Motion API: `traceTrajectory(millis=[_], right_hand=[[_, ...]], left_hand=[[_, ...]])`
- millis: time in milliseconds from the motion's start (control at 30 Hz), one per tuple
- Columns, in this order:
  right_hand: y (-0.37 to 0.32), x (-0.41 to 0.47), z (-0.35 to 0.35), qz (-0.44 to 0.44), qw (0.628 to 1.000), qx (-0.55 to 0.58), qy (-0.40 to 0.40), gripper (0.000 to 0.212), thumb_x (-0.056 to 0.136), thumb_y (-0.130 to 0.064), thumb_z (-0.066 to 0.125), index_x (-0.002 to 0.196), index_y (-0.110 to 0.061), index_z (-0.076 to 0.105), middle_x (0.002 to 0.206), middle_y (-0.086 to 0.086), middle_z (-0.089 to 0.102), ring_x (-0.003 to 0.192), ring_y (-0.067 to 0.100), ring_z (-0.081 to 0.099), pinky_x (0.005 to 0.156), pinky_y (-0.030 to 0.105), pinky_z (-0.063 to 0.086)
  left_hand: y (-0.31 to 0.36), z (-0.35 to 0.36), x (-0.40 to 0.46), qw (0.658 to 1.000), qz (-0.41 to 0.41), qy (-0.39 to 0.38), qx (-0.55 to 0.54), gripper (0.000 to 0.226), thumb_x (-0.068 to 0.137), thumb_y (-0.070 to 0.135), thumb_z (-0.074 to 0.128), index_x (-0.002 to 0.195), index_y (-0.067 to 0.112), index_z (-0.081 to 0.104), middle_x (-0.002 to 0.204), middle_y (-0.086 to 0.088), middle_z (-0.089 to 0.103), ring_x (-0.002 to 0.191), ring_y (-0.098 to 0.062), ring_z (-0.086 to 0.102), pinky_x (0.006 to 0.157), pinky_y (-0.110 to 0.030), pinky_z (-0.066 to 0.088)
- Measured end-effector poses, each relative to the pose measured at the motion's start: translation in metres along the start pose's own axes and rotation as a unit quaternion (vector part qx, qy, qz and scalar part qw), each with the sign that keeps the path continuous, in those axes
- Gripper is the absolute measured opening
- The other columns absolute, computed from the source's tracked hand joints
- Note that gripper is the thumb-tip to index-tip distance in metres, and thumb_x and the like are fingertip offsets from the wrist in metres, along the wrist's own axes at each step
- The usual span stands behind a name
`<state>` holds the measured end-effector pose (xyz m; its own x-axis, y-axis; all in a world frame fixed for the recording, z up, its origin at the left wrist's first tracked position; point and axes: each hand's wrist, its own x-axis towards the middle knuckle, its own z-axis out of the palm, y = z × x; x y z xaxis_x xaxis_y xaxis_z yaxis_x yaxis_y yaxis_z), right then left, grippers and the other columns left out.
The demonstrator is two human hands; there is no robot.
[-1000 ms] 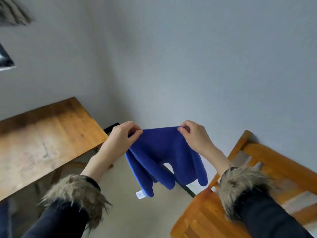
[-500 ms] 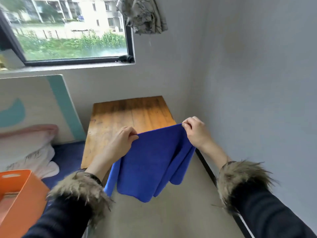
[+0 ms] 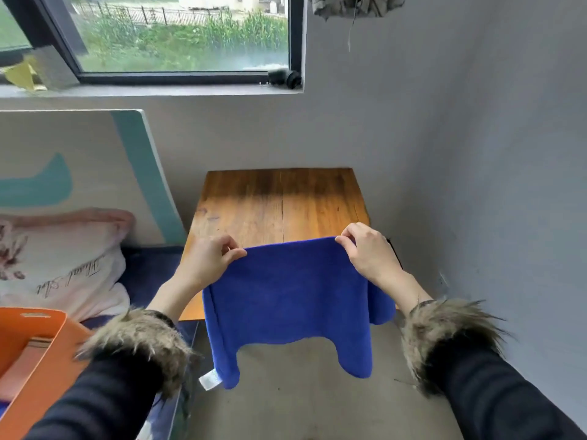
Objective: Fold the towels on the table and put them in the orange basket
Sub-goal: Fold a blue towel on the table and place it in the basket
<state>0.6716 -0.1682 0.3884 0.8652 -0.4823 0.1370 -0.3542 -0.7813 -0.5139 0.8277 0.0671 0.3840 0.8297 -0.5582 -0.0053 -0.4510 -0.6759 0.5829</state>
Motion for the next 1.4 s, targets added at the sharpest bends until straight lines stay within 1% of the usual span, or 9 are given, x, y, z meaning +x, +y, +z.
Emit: traceTrajectory(millis=[100,200,333,567,833,1000,1100,1300,1400], right_hand=[[0.016,0.038,0.012,0.004,0.999,-0.031,-0.035,0.019,0.099,-0.024,0.041,0.094,-0.013,0.056,0.099,0.0,0.055,0.086,0.02,0.053,0.07,0.028,0.038],[0.029,0.071,0.028,0.012,0.998,-0.024,-0.064,0.02,0.098,-0.024,0.041,0.098,-0.013,0.058,0.099,0.0,0.055,0.09,0.021,0.055,0.077,0.033,0.044],[0.044,0.126,0.046,0.03,0.996,-0.026,-0.084,0.021,0.097,-0.028,0.045,0.095,-0.015,0.06,0.092,-0.002,0.052,0.087,0.021,0.053,0.074,0.032,0.042],[0.08,0.234,0.098,0.089,0.987,-0.085,-0.104,0.023,0.095,-0.033,0.046,0.094,-0.016,0.061,0.098,0.002,0.059,0.091,0.025,0.056,0.078,0.034,0.043],[0.13,0.326,0.166,0.125,0.977,-0.129,-0.115,0.024,0.097,-0.032,0.043,0.096,-0.014,0.06,0.103,0.004,0.063,0.09,0.026,0.059,0.076,0.035,0.046],[0.163,0.375,0.198,0.124,0.978,-0.144,-0.085,0.024,0.098,-0.03,0.043,0.098,-0.013,0.06,0.1,0.006,0.063,0.087,0.025,0.059,0.074,0.036,0.047],[0.181,0.395,0.221,0.113,0.977,-0.169,-0.057,0.024,0.098,-0.024,0.041,0.107,-0.013,0.06,0.107,0.007,0.062,0.098,0.025,0.054,0.085,0.04,0.038],[0.17,0.369,0.275,0.064,0.988,-0.134,-0.049,0.034,0.091,-0.02,0.048,0.122,-0.008,0.057,0.126,0.012,0.056,0.123,0.03,0.047,0.107,0.053,0.025],[0.147,0.338,0.304,0.046,0.986,-0.135,-0.086,0.044,0.087,-0.029,0.038,0.12,-0.01,0.06,0.13,0.013,0.056,0.125,0.031,0.049,0.105,0.059,0.026]], left_hand=[[-0.011,0.008,0.032,0.999,-0.007,-0.045,0.021,0.008,0.09,0.024,0.058,0.084,0.02,0.061,0.087,0.002,0.059,0.082,-0.016,0.052,0.066,-0.026,0.037],[-0.025,0.02,0.062,0.998,-0.016,-0.06,0.023,0.009,0.091,0.024,0.058,0.084,0.018,0.061,0.09,0.0,0.062,0.081,-0.015,0.052,0.065,-0.025,0.036],[-0.042,0.035,0.115,0.997,-0.046,-0.057,0.005,0.014,0.09,0.031,0.058,0.084,0.019,0.06,0.082,0.004,0.059,0.075,-0.014,0.052,0.059,-0.025,0.038],[-0.071,0.073,0.247,0.995,-0.047,-0.086,0.005,0.017,0.09,0.034,0.058,0.087,0.017,0.06,0.073,0.011,0.055,0.076,-0.017,0.055,0.07,-0.033,0.046],[-0.104,0.129,0.37,0.987,-0.019,-0.152,0.051,0.019,0.091,0.036,0.056,0.085,0.018,0.057,0.083,0.004,0.056,0.08,-0.019,0.053,0.062,-0.028,0.037],[-0.115,0.165,0.427,0.989,-0.025,-0.134,0.057,0.017,0.091,0.034,0.055,0.085,0.018,0.057,0.082,0.004,0.056,0.08,-0.019,0.051,0.067,-0.03,0.039],[-0.122,0.191,0.45,0.993,-0.017,-0.109,0.045,0.012,0.093,0.025,0.052,0.093,0.017,0.06,0.093,0.0,0.062,0.085,-0.02,0.054,0.07,-0.032,0.041],[-0.149,0.22,0.438,0.992,-0.053,-0.111,-0.01,0.024,0.092,0.019,0.052,0.115,0.013,0.056,0.108,-0.005,0.057,0.086,-0.016,0.053,0.081,-0.032,0.045],[-0.165,0.218,0.406,0.991,-0.076,-0.106,-0.009,0.025,0.09,0.015,0.055,0.114,0.012,0.056,0.109,-0.008,0.055,0.096,-0.024,0.054,0.087,-0.038,0.045]])
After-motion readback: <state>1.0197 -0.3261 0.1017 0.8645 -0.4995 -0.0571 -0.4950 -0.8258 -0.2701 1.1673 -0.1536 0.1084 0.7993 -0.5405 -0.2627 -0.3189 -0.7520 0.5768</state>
